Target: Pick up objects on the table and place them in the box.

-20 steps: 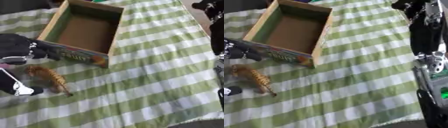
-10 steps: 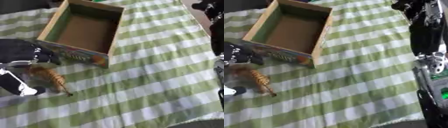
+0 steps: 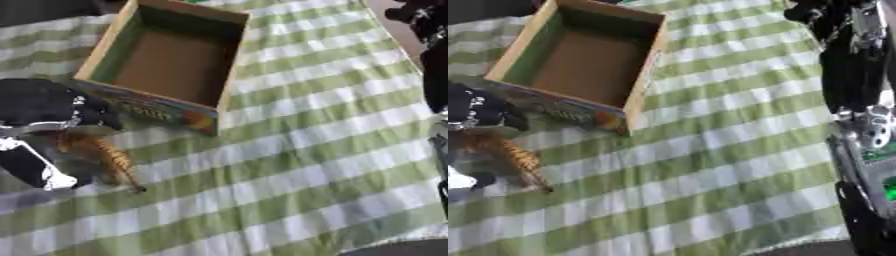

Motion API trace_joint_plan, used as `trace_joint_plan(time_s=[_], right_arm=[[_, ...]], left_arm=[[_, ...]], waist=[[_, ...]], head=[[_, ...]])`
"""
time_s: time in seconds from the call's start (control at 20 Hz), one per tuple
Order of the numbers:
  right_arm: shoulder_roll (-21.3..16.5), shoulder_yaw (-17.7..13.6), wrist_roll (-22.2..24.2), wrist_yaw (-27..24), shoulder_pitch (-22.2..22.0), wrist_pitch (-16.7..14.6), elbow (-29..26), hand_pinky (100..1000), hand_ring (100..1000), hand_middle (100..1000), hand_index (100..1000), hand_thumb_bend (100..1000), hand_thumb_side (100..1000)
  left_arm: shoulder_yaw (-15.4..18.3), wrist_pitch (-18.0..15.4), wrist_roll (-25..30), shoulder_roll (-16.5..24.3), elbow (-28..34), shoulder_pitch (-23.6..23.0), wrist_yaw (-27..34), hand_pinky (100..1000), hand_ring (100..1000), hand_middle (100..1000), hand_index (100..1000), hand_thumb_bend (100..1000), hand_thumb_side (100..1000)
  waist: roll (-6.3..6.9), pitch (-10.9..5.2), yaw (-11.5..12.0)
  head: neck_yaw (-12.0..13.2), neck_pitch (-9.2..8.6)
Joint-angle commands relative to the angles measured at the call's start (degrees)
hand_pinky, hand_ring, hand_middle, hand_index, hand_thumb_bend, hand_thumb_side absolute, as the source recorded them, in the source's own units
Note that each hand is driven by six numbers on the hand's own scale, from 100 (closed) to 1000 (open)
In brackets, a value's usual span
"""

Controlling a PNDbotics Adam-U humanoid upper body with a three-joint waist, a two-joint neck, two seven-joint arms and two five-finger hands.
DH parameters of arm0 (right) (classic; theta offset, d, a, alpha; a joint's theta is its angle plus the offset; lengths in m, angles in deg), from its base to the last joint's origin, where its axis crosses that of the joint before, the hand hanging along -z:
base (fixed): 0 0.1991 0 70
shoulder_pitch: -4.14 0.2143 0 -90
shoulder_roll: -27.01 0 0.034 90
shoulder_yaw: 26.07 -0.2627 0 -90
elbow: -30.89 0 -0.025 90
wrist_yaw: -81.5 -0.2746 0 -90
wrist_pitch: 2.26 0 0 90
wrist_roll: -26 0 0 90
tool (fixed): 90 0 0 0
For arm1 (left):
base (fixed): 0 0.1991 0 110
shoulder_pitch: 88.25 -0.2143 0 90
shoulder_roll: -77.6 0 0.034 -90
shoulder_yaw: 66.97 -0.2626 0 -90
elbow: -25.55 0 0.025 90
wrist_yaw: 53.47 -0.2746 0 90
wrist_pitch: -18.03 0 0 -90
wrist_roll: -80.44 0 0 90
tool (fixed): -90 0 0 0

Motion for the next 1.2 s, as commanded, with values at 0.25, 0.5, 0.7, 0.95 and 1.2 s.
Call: trace_joint_plan(time_s=[0.25,0.5,0.7,0.95,1.2], right_arm=[[-0.3,-0.3,0.1,-0.3,0.8,0.0,-1.1,757,799,506,856,100,1000],[-0.2,-0.3,0.2,-0.3,0.8,0.0,-1.1,757,800,505,856,100,1000],[-0.2,-0.3,0.2,-0.4,0.8,0.0,-1.1,757,800,505,856,100,1000],[-0.2,-0.3,0.2,-0.4,0.8,0.0,-1.1,757,800,504,856,100,1000],[-0.1,-0.3,0.3,-0.4,0.8,-0.1,-1.1,758,800,504,857,100,1000]], left_arm=[[0.2,-9.8,9.2,0.8,0.3,1.1,-0.1,626,833,833,907,351,448],[0.2,-9.5,9.2,0.6,0.4,1.1,-0.7,616,827,830,906,299,374],[0.0,-9.4,9.2,0.5,0.4,1.0,-1.4,612,824,823,902,294,366],[-0.3,-9.4,9.2,0.4,0.2,1.1,-1.8,610,822,818,899,305,380],[-0.6,-9.3,9.2,0.2,0.1,1.2,-2.3,604,815,790,884,310,384]], waist=[[-0.31,-0.95,0.0],[-0.5,-0.84,0.0],[-0.59,-0.75,0.0],[-0.65,-0.68,0.0],[-0.65,-0.65,0.0]], head=[[0.3,-0.44],[0.4,-0.52],[0.4,-0.65],[0.4,-0.58],[0.4,-0.6]])
